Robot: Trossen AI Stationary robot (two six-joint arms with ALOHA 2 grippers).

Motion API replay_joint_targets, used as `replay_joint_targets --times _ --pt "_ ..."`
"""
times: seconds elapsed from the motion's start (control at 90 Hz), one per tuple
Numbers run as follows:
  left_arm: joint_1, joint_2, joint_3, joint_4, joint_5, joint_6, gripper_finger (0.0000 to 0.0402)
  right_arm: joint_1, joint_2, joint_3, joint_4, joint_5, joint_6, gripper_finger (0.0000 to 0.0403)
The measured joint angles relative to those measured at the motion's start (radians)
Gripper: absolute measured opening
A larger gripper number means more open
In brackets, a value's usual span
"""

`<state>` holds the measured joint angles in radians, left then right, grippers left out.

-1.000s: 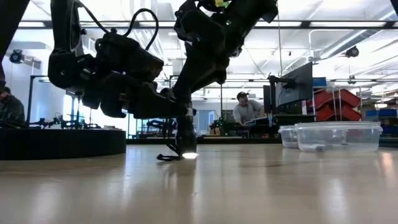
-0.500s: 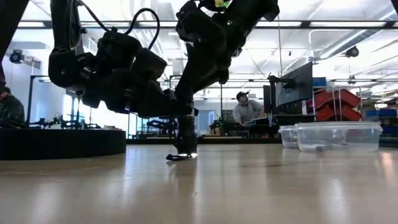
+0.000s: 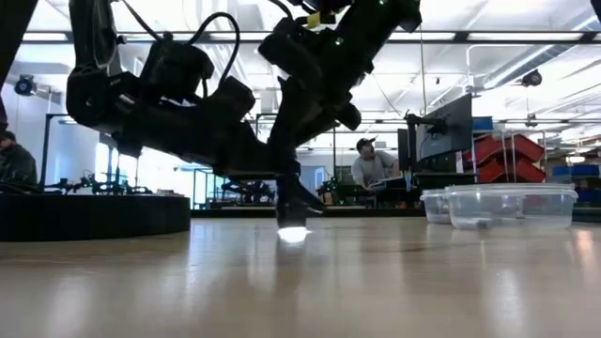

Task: Insert battery
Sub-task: Close the black battery compartment

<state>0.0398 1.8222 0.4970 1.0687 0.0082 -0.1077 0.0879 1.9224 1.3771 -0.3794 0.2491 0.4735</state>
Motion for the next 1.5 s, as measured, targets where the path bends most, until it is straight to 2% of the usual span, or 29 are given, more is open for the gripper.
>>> replay_joint_targets --times 0.289,0.4,0.456,0.611,0.733,0.911,1.067,1.333,1.5 --pt "-0.079 -0.007 0.025 -0.053 -0.299 0.006 0.0099 -0.001 0.000 0.001 -0.026 0.035 0.111 0.0091" --pt "-0.088 -0.008 0.034 -0.067 -0.299 0.039 0.0100 -0.001 0.000 0.001 -0.032 0.035 0.116 0.0091" --pt "-0.087 -0.009 0.033 -0.066 -0.284 0.039 0.0122 0.000 0.000 0.001 -0.031 0.035 0.114 0.0091" --pt "-0.084 -0.019 0.030 -0.079 -0.265 0.040 0.0215 0.002 0.000 0.001 -0.031 0.027 0.098 0.0091" --pt "-0.066 -0.029 0.027 -0.132 -0.156 0.105 0.0262 0.002 0.000 0.001 -0.033 0.004 0.072 0.0091" --pt "-0.001 -0.033 0.023 -0.138 0.159 0.214 0.0279 0.003 0.000 0.001 -0.031 -0.008 0.025 0.0091" --pt "0.055 -0.033 0.024 -0.142 0.326 0.281 0.0263 0.003 -0.001 0.001 -0.028 -0.031 -0.014 0.0091" --pt "0.117 -0.033 0.026 -0.100 0.509 0.363 0.0212 0.004 0.000 0.001 -0.020 -0.035 -0.026 0.0091" --pt "0.135 -0.033 0.026 -0.085 0.542 0.407 0.0184 0.004 0.000 0.001 -0.016 -0.036 -0.028 0.0091"
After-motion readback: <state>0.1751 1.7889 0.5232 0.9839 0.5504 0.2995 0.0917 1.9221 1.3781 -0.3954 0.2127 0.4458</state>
